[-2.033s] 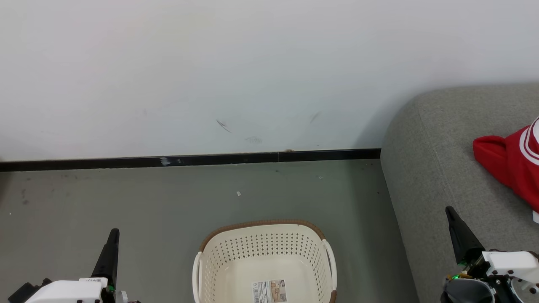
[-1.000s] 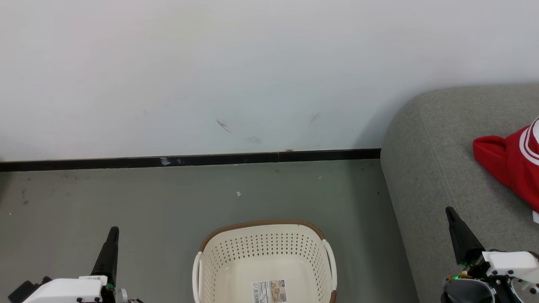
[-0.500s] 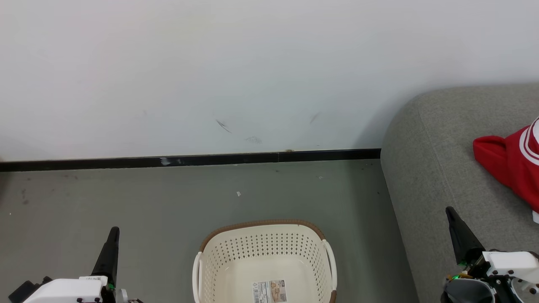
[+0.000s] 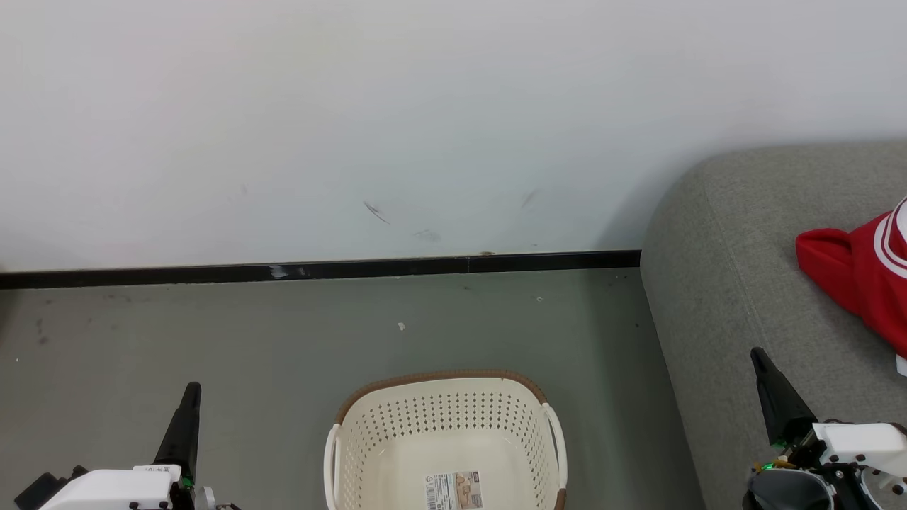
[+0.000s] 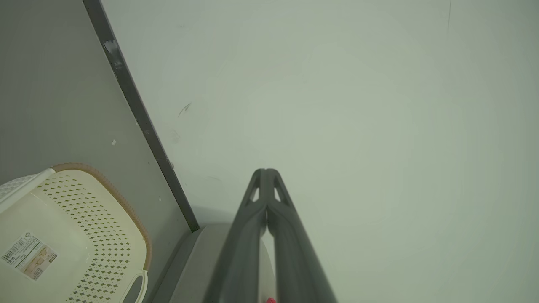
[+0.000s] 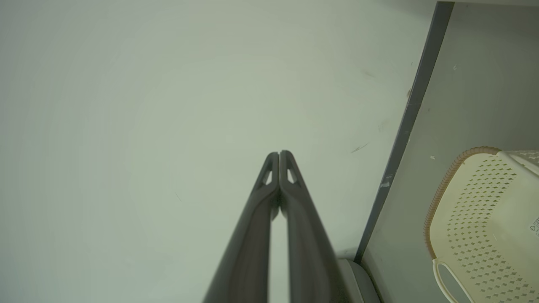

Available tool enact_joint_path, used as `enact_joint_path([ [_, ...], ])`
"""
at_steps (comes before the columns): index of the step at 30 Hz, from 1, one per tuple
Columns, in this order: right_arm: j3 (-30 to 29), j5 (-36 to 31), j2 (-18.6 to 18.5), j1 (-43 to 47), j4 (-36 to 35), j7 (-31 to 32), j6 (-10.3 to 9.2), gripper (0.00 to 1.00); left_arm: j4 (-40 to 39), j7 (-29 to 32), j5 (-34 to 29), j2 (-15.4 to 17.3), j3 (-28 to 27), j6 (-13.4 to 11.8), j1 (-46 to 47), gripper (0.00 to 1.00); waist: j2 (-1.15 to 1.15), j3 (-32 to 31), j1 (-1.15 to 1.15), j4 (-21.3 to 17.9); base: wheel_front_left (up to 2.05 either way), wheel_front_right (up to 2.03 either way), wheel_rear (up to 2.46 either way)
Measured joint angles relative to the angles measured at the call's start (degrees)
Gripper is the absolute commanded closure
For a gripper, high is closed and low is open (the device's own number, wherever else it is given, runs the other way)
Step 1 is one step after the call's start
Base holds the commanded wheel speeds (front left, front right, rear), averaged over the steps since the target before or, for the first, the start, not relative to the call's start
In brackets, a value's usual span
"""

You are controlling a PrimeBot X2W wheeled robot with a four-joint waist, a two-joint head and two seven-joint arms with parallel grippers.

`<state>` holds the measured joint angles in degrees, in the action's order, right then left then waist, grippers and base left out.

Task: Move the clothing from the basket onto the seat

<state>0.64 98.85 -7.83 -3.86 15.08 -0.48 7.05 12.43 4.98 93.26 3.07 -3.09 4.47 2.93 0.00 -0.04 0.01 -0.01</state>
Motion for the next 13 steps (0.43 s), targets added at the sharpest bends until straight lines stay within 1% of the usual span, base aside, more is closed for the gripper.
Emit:
enact_joint_path([
  [13,0.0,0.0,0.0,0.0,0.0,0.0,0.01,1.00,0.1,0.0,0.0,0.0,0.0,0.2,0.0,1.00,0.00,0.0,0.00,0.0,0.00,0.00,0.00],
])
